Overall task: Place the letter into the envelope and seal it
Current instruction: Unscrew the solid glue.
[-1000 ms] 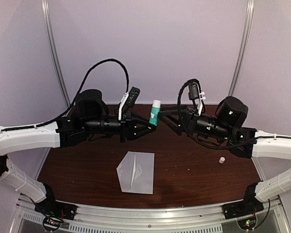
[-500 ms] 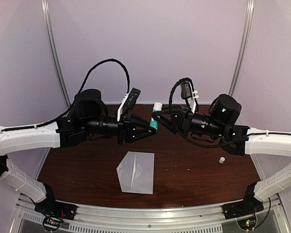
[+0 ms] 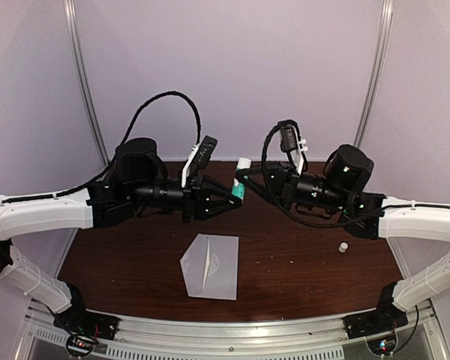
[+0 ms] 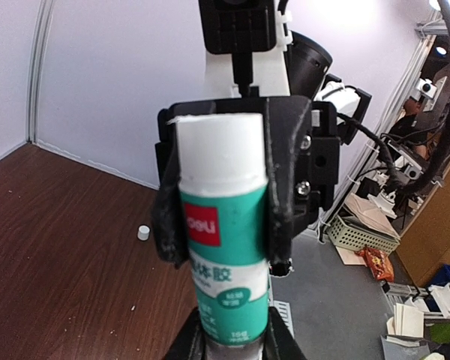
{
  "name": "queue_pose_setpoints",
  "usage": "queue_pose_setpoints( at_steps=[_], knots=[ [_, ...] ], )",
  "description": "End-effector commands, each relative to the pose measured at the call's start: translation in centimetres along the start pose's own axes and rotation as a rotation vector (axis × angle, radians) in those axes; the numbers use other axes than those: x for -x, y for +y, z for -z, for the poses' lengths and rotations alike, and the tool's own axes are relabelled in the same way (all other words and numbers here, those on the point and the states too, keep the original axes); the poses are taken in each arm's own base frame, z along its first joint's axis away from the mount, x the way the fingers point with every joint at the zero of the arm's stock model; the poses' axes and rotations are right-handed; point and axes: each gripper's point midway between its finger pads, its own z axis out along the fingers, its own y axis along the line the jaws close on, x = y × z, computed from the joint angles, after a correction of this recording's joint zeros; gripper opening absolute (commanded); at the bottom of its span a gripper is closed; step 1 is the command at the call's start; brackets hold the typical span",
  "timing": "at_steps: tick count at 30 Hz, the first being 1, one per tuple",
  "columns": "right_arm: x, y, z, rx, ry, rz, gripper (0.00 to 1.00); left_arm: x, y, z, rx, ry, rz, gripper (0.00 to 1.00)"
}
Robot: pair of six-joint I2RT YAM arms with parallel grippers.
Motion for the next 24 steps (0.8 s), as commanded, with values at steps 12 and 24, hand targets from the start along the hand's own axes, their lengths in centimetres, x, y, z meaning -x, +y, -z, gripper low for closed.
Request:
queue_pose_setpoints(
  at_steps=[12, 24],
  knots=[
    [-1.3, -9.2, -1.6, -0.577, 0.085, -0.049, 0.00, -0.3, 9.6, 2.4, 0.563, -0.013, 0.023, 0.00],
    [-4.6, -11.9, -5.3, -0.753, 0.147, -0.117, 0.00, -1.8, 12.5, 3.4, 0.720, 0.008, 0.090, 0.00]
  ],
)
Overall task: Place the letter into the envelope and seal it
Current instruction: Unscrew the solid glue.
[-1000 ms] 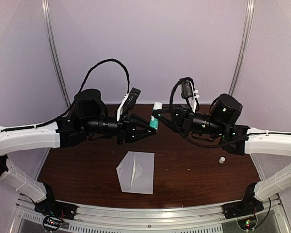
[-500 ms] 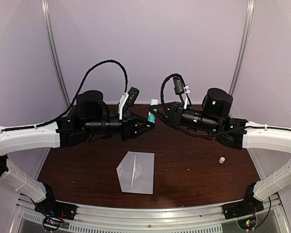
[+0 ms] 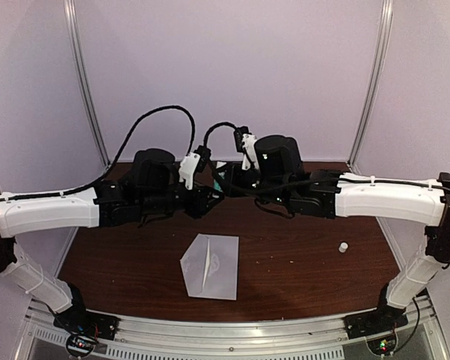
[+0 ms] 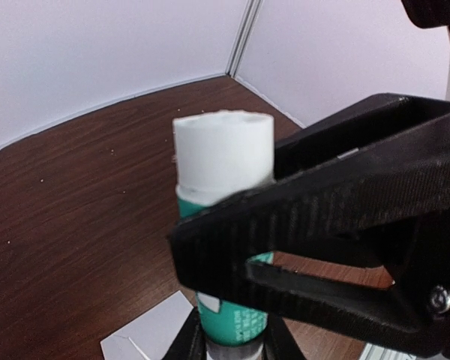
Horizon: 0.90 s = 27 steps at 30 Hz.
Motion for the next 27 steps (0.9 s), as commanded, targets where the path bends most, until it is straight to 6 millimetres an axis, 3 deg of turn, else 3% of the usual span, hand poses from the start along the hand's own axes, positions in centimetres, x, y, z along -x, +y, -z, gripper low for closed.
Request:
queue_pose_setpoints(
  at_steps=[1, 3, 5, 11, 14, 23, 27],
  knots=[
    [-0.7, 1.1, 0.0, -0.014, 0.029, -0.022, 0.00, 2.2, 0.3, -0.1, 0.028, -0.068, 0.010, 0.00],
    [-0.5, 1.1, 0.3, -0.015, 0.019, -0.022, 0.00, 2.2, 0.1, 0.0, 0.022, -0.067, 0.015, 0.00],
    [-0.1, 1.2, 0.9, -0.005, 0.003, -0.020, 0.07, 2.2, -0.1, 0.1, 0.008, -0.068, 0.019, 0.00],
    [0.9, 1.3, 3.4, 0.045, -0.053, 0.000, 0.61, 2.2, -0.9, 0.2, -0.054, -0.064, 0.031, 0.00],
    [1.3, 1.2, 4.7, 0.066, -0.071, 0.016, 0.77, 2.5, -0.9, 0.5, -0.086, -0.074, 0.048, 0.00],
    [2.8, 0.5, 9.0, 0.271, -0.152, -0.004, 0.94, 3.6, -2.9, 2.0, -0.278, -0.114, 0.021, 0.00],
    [2.6, 1.9, 11.1, 0.473, -0.156, 0.027, 0.98, 3.7, -5.0, 3.0, -0.400, -0.108, -0.023, 0.00]
  ],
)
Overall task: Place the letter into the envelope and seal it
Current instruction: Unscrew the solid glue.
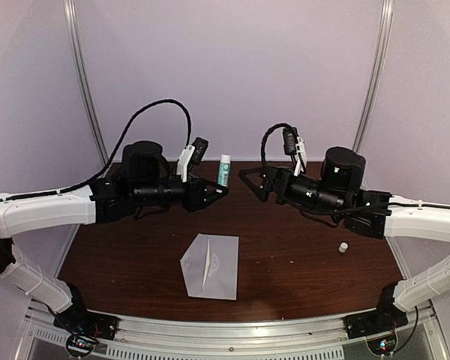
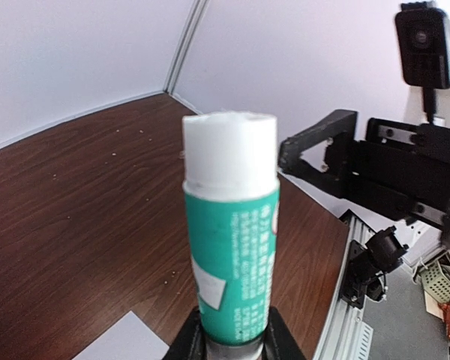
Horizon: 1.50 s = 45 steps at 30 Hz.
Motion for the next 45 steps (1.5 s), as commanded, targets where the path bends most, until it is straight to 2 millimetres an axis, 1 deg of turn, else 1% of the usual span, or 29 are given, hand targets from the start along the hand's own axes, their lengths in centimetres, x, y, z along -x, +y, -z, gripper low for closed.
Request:
queue_pose_setpoints(
  at_steps=[1, 4, 6, 8, 11, 13, 19, 24, 26, 29, 33, 38, 41, 45],
  knots=[
    [1.2, 4.4, 2.1, 0.323, -0.032, 0.038, 0.98, 2.0, -4.5, 1.6, -0.231, -0.063, -0.084, 0.00],
    [1.2, 6.4, 3.4, 0.454, -0.036, 0.072, 0.99, 2.0, -7.1, 2.6, -0.381, -0.066, -0.119, 0.00],
    [1.0, 7.3, 4.0, 0.512, -0.029, 0.087, 0.99, 2.2, -8.8, 3.2, -0.479, -0.062, -0.142, 0.00],
    [0.8, 7.9, 4.4, 0.557, -0.019, 0.091, 0.99, 2.3, -10.0, 3.7, -0.548, -0.054, -0.158, 0.00],
    [0.7, 8.8, 4.8, 0.615, -0.007, 0.077, 0.96, 2.6, -11.0, 4.3, -0.611, -0.060, -0.174, 0.00],
    [0.6, 9.2, 4.8, 0.642, -0.002, 0.071, 0.92, 2.6, -11.2, 4.5, -0.627, -0.061, -0.176, 0.00],
    [0.8, 10.7, 4.7, 0.701, -0.003, 0.074, 0.74, 2.2, -11.5, 4.6, -0.653, -0.042, -0.162, 0.00],
    [0.6, 11.5, 3.9, 0.743, 0.022, 0.073, 0.63, 1.8, -11.6, 4.7, -0.665, -0.037, -0.157, 0.00],
    [0.4, 11.8, 3.6, 0.751, 0.029, 0.074, 0.60, 1.9, -11.7, 4.7, -0.672, -0.038, -0.158, 0.00],
    [0.3, 12.0, 3.3, 0.759, 0.033, 0.072, 0.58, 1.6, -11.8, 4.7, -0.683, -0.030, -0.158, 0.00],
    [0.7, 12.2, 2.8, 0.764, 0.027, 0.076, 0.54, 1.3, -12.1, 4.7, -0.703, -0.016, -0.160, 0.00],
    [1.3, 12.6, 2.5, 0.771, 0.015, 0.085, 0.45, 0.8, -12.4, 4.5, -0.711, 0.005, -0.166, 0.00],
    [1.4, 12.8, 2.6, 0.778, 0.012, 0.085, 0.35, 0.7, -12.2, 4.3, -0.696, 0.008, -0.169, 0.00],
    [1.6, 12.7, 2.8, 0.770, 0.005, 0.083, 0.12, 0.8, -11.5, 4.0, -0.644, -0.002, -0.174, 0.00]
  ],
)
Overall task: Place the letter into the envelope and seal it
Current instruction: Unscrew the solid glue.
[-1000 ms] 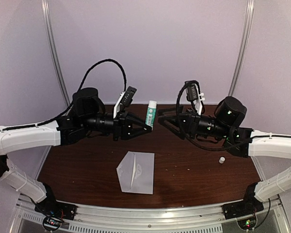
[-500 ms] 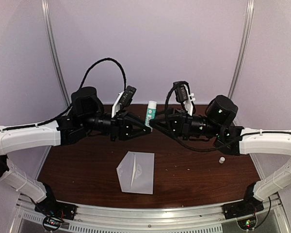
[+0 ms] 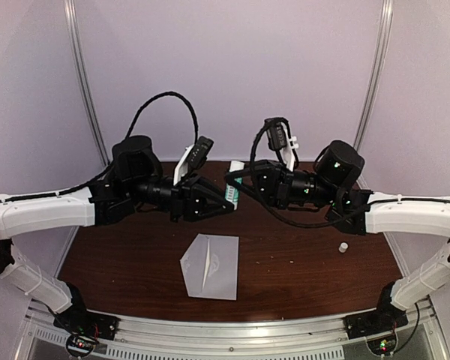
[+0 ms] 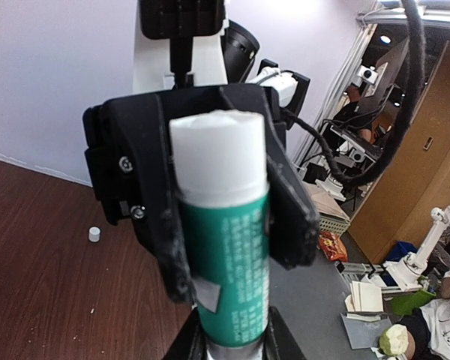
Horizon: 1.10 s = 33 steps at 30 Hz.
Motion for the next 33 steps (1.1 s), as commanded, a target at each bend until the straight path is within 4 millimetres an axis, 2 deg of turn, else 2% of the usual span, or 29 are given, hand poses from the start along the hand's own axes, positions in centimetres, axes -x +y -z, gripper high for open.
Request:
queue_pose_setpoints(
  at_steps=[1, 3, 8, 13, 16, 21, 24, 27, 30, 33],
  knots=[
    [1.5, 1.4, 0.0, 0.030, -0.036, 0.031, 0.06, 0.7, 0.6, 0.1, 0.052, -0.021, -0.049, 0.00],
    [1.4, 0.7, 0.1, -0.012, -0.032, 0.031, 0.02, 1.0, 1.0, 0.3, 0.089, -0.033, -0.055, 0.00],
    [0.7, -2.3, 0.1, -0.175, -0.006, 0.013, 0.00, 1.3, 3.0, 0.8, 0.221, -0.052, -0.060, 0.00],
    [-0.1, -6.4, 0.5, -0.407, 0.030, -0.014, 0.00, 1.6, 5.4, 1.8, 0.376, -0.072, -0.057, 0.00],
    [-0.9, -9.1, 0.7, -0.557, 0.064, -0.039, 0.00, 1.6, 7.5, 3.0, 0.518, -0.085, -0.042, 0.00],
    [-3.5, -12.9, 0.0, -0.754, 0.141, -0.101, 0.00, 0.7, 11.3, 5.0, 0.753, -0.048, 0.010, 0.00],
    [-5.4, -14.8, -0.5, -0.842, 0.164, -0.158, 0.00, 0.1, 12.3, 5.5, 0.810, -0.036, 0.027, 0.00],
    [-7.0, -16.1, -1.7, -0.871, 0.189, -0.207, 0.00, -0.5, 12.9, 5.8, 0.840, -0.027, 0.045, 0.00],
    [-7.3, -16.1, -3.1, -0.863, 0.187, -0.217, 0.00, -0.7, 13.3, 5.9, 0.855, -0.023, 0.057, 0.00],
    [-7.3, -16.0, -3.8, -0.859, 0.187, -0.212, 0.00, -1.0, 13.4, 5.9, 0.860, -0.022, 0.066, 0.00]
  ],
)
